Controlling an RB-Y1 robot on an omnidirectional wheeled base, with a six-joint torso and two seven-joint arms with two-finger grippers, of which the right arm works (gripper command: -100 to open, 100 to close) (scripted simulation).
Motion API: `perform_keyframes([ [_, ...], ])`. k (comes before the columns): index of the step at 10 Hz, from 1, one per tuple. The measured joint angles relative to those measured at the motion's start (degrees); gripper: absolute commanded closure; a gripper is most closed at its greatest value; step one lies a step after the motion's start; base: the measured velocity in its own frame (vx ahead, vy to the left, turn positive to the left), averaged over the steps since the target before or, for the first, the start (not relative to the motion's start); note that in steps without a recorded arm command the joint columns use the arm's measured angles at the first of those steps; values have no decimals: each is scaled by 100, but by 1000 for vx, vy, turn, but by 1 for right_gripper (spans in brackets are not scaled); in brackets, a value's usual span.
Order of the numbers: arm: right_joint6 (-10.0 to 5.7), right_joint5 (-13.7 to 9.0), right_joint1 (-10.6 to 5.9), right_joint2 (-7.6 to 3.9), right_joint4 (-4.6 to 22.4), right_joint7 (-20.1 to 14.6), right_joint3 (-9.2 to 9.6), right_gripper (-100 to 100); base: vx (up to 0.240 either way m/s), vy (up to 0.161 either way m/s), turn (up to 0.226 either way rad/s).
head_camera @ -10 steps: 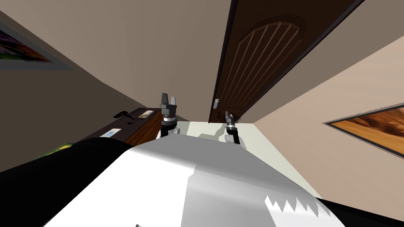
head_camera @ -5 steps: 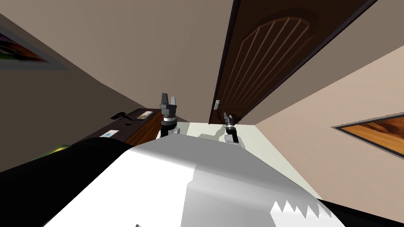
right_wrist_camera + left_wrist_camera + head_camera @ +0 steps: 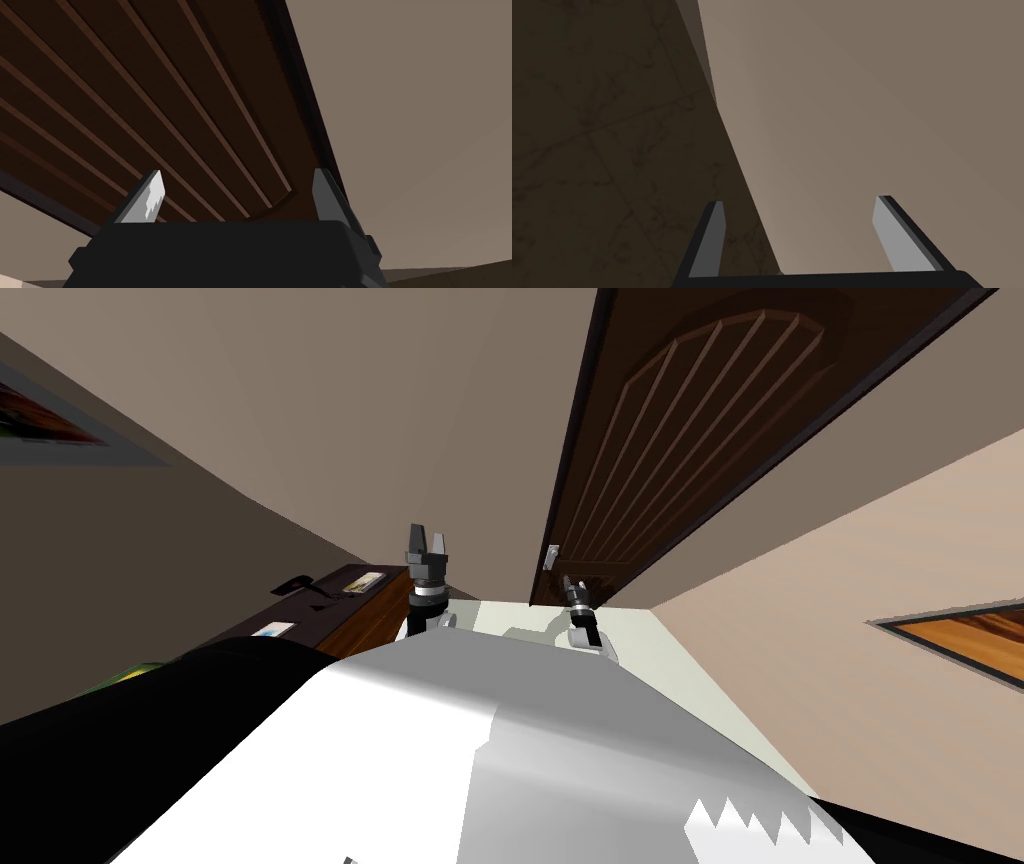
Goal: Pull the door open
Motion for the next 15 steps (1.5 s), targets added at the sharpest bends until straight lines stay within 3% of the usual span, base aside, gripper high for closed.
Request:
perform_keyframes([
  [15, 293, 140, -564, -141, 1203, 1671, 62, -100, 105, -5, 19],
])
